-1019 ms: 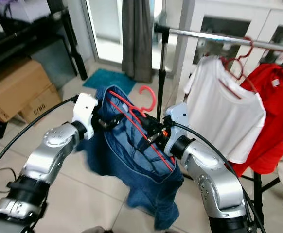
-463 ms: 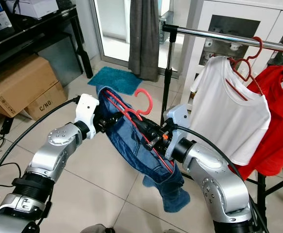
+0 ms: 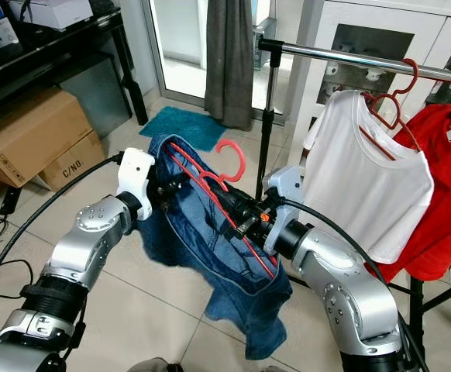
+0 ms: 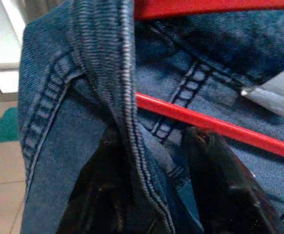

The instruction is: Hang hanger

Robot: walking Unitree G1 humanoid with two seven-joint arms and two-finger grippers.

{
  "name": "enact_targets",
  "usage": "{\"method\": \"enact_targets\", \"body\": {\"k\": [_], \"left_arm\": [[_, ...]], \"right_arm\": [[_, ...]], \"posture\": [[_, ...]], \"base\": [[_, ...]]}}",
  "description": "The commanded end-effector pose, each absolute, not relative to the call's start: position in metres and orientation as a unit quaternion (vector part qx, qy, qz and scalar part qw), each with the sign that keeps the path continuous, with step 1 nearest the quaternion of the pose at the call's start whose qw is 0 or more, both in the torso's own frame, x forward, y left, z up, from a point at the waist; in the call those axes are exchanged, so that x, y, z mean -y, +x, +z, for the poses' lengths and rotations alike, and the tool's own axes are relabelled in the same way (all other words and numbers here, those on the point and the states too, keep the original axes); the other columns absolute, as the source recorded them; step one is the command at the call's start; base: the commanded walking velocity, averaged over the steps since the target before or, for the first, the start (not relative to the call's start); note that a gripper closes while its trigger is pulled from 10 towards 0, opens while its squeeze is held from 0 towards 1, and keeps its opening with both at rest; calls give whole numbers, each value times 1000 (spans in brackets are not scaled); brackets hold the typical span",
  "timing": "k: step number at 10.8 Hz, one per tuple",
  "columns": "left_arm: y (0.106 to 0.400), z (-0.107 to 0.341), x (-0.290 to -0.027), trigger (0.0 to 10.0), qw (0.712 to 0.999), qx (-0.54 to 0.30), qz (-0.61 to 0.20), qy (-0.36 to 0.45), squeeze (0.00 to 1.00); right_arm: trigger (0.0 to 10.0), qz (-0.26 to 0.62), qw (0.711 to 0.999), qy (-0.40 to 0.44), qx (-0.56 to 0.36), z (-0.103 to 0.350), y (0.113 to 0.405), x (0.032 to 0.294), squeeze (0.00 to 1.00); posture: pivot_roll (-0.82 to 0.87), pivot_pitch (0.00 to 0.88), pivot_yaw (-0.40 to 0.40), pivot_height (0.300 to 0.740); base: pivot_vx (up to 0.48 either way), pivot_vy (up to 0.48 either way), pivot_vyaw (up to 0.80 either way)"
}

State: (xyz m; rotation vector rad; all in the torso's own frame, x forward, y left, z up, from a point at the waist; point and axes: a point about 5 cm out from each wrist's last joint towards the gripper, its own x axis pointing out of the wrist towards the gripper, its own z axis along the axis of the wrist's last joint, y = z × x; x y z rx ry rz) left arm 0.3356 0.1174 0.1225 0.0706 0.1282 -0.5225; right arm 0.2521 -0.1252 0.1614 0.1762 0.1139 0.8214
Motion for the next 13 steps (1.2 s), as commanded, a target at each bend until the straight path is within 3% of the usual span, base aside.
{"method": "enact_targets", "body": {"k": [1, 8, 10, 13], "left_arm": [[335, 121, -121, 0, 966, -67, -247, 27, 0], [331, 126, -136, 0, 969, -68, -235, 11, 0], [336, 152, -160, 0, 976, -39, -214, 2, 0], [355, 189, -190, 0, 986, 3, -162, -30, 0]], "right_arm": [[0, 410, 907, 86, -40, 170, 252, 124, 0], [0, 357, 931, 56, -57, 159, 259, 138, 0], [0, 371, 921, -37, -109, 140, 254, 150, 0], [0, 419, 894, -54, -146, 124, 237, 164, 0]], "posture": [[-74, 0, 63, 740], [-85, 0, 73, 740], [-71, 0, 72, 740], [-59, 0, 74, 740]], "base": [[0, 0, 0], [0, 0, 0], [0, 0, 0], [0, 0, 0]]}}
